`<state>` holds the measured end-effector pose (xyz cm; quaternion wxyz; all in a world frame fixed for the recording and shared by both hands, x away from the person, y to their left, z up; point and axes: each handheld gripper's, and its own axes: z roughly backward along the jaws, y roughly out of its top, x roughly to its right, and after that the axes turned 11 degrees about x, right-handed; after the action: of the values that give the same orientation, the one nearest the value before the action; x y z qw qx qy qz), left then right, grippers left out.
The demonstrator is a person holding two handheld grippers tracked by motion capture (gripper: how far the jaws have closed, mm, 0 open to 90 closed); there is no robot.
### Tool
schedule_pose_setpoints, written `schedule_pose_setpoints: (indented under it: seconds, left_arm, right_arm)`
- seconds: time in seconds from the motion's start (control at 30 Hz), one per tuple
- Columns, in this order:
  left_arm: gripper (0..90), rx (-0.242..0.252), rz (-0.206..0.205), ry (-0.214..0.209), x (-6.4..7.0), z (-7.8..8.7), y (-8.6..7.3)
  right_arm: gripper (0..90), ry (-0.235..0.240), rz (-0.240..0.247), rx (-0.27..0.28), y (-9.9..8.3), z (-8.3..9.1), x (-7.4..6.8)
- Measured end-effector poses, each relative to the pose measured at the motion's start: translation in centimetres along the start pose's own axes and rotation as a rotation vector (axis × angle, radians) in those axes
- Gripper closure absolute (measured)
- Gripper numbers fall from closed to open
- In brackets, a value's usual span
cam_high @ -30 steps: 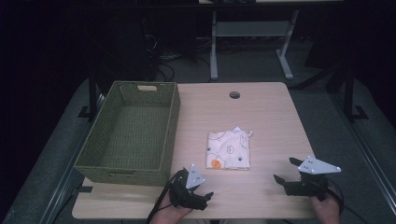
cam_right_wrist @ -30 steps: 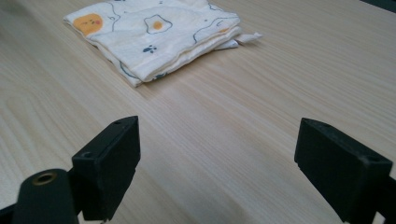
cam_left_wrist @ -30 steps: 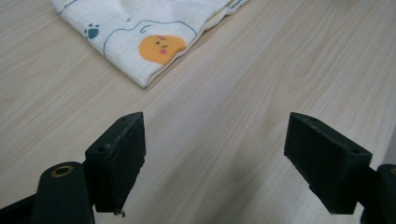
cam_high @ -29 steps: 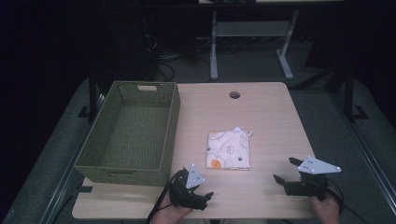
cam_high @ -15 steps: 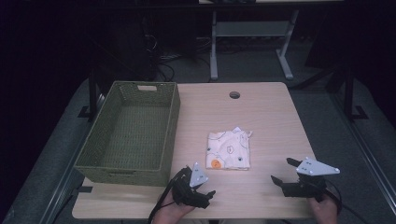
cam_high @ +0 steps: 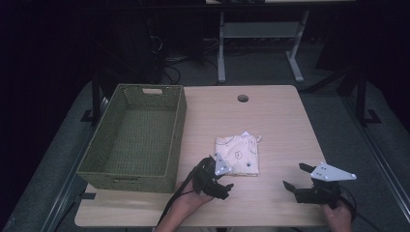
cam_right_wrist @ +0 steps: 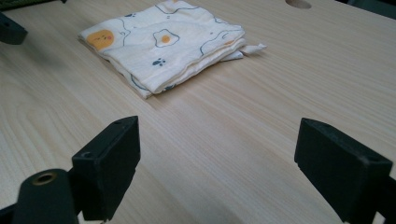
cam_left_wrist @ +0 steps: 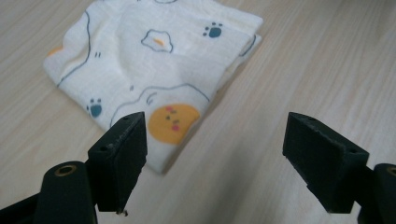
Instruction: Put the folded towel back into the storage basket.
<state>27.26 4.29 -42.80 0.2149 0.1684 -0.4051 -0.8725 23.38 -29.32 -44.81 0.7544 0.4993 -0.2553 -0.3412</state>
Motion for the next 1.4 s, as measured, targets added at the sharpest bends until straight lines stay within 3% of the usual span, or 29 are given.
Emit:
schedule_pose_setpoints:
  seconds: [0.17, 0.43, 0.6, 0.97, 1.1, 1.27, 1.4]
  left_arm:
    - [23.2, -0.012, -0.029, 0.000, -0.6, -1.0, 1.2]
    - [24.1, -0.033, -0.016, -0.026, -2.2, -3.2, 2.5]
    - [24.0, -0.020, 0.038, -0.091, -3.7, -4.8, 3.3]
    - [25.3, -0.064, 0.062, -0.071, -5.6, -8.0, 4.2]
    - [29.2, -0.078, 0.108, -0.075, -6.6, -9.0, 3.8]
    - [30.5, -0.092, 0.126, -0.071, -6.7, -9.5, 3.5]
    - [32.0, -0.102, 0.116, -0.053, -6.4, -9.9, 3.2]
  right_arm:
    - [13.7, 0.001, -0.006, 0.005, 0.0, 0.1, 0.1]
    - [13.7, 0.009, -0.003, 0.005, 0.0, 0.0, 0.1]
    - [13.7, 0.010, -0.012, 0.007, -0.1, 0.0, 0.2]
    - [13.7, 0.015, -0.014, 0.012, -0.1, 0.1, 0.3]
    - [13.7, 0.015, -0.013, 0.015, -0.1, 0.1, 0.4]
    - [13.7, 0.016, -0.012, 0.014, -0.1, 0.1, 0.4]
    - [13.7, 0.018, -0.011, 0.014, -0.1, 0.1, 0.3]
